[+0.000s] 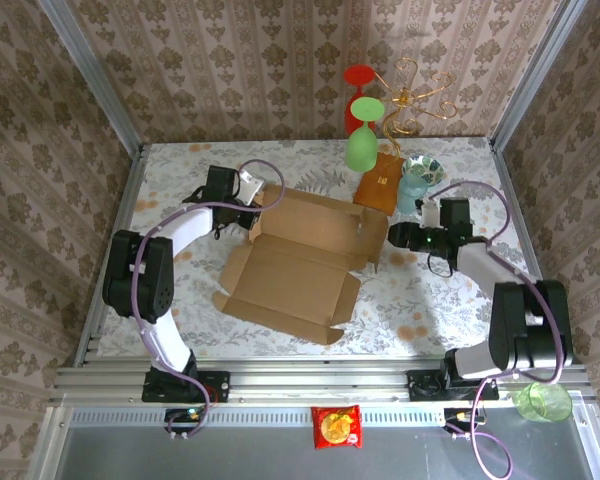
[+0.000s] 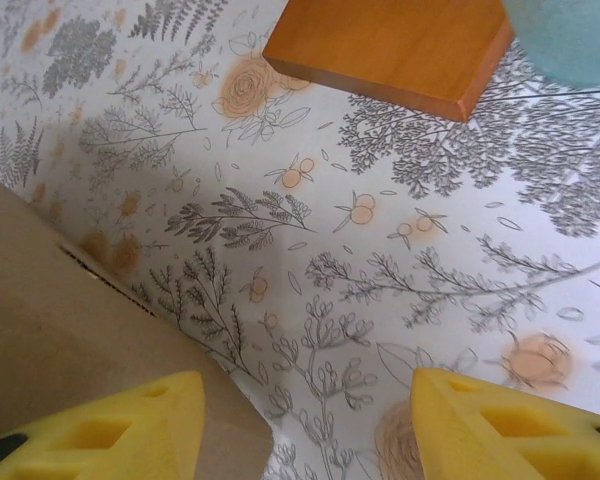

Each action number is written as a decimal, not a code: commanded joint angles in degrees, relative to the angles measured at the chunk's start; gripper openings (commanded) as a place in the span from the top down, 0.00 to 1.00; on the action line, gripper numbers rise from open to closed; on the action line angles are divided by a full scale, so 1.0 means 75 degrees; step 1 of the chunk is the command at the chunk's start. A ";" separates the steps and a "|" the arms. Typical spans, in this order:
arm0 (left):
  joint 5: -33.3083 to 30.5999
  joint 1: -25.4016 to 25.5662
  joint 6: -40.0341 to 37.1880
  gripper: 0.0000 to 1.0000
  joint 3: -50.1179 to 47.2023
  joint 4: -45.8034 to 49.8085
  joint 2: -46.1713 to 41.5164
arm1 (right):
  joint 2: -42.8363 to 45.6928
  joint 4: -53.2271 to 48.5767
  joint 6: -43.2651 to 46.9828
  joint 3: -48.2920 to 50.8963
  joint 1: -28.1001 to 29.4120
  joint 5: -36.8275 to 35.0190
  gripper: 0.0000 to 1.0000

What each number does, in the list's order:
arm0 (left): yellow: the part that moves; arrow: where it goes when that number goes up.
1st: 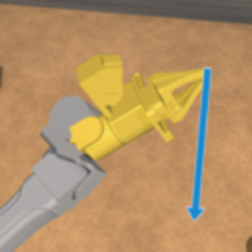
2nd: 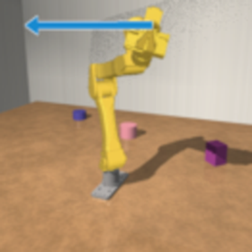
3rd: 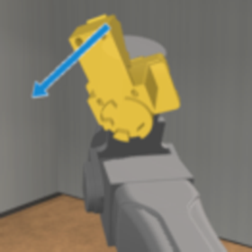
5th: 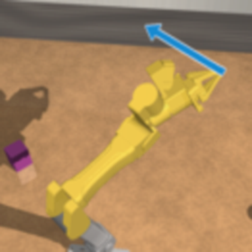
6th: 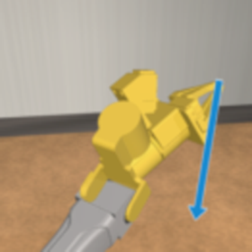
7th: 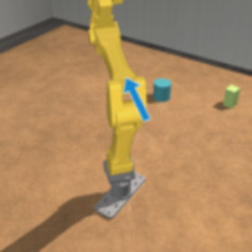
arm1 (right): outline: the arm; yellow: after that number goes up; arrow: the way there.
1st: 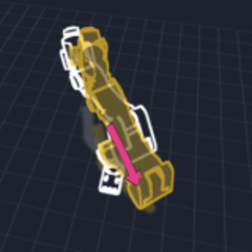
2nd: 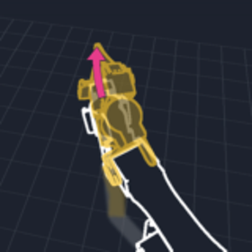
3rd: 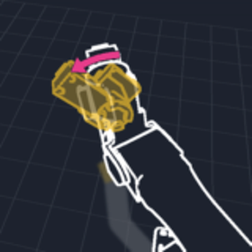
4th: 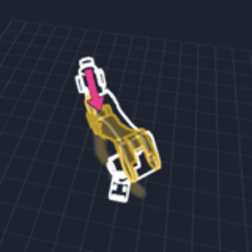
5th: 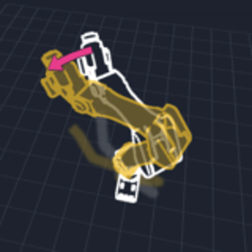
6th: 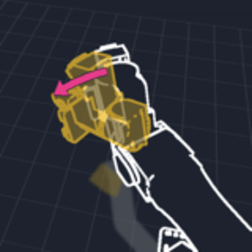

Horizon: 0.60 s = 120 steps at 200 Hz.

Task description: Fold the paper box

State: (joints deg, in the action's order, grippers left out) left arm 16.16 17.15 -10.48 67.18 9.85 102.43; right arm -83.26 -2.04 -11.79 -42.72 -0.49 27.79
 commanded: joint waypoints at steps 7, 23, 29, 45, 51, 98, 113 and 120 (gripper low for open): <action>0.0246 -0.0067 0.0282 1.00 0.0350 -0.0094 0.0202 | -0.0468 -0.0071 -0.0001 -0.0641 0.0562 0.0140 0.43; 0.0247 -0.0067 0.0286 1.00 0.0481 -0.0064 0.0316 | -0.0568 0.0405 -0.0073 -0.0637 0.0712 0.0331 0.43; 0.0241 -0.0071 0.0279 1.00 0.0528 -0.0049 0.0360 | -0.0550 0.0620 -0.0070 -0.0593 0.0782 0.0323 0.43; 0.0240 -0.0083 0.0270 1.00 0.0656 -0.0004 0.0455 | -0.0567 0.0690 0.0118 -0.0668 0.0986 0.0269 0.43; 0.0236 -0.0090 0.0278 1.00 0.0707 0.0019 0.0483 | -0.0586 0.0598 0.0191 -0.0723 0.1023 0.0223 0.43; 0.0173 -0.0118 0.0289 1.00 0.0824 0.0140 0.0567 | -0.0526 0.0723 0.0474 -0.0813 0.1247 0.0395 0.43; 0.0119 -0.0119 0.0313 1.00 0.0830 0.0146 0.0580 | -0.0400 0.0632 0.0573 -0.0788 0.1305 0.0419 0.43; 0.0096 -0.0118 0.0314 1.00 0.0847 0.0172 0.0592 | -0.0322 0.0570 0.0615 -0.0773 0.1318 0.0425 0.43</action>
State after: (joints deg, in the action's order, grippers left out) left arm 16.32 16.78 -9.23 71.66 10.02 106.06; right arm -87.18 2.31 -9.69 -46.92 8.49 29.17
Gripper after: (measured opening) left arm 0.073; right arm 0.570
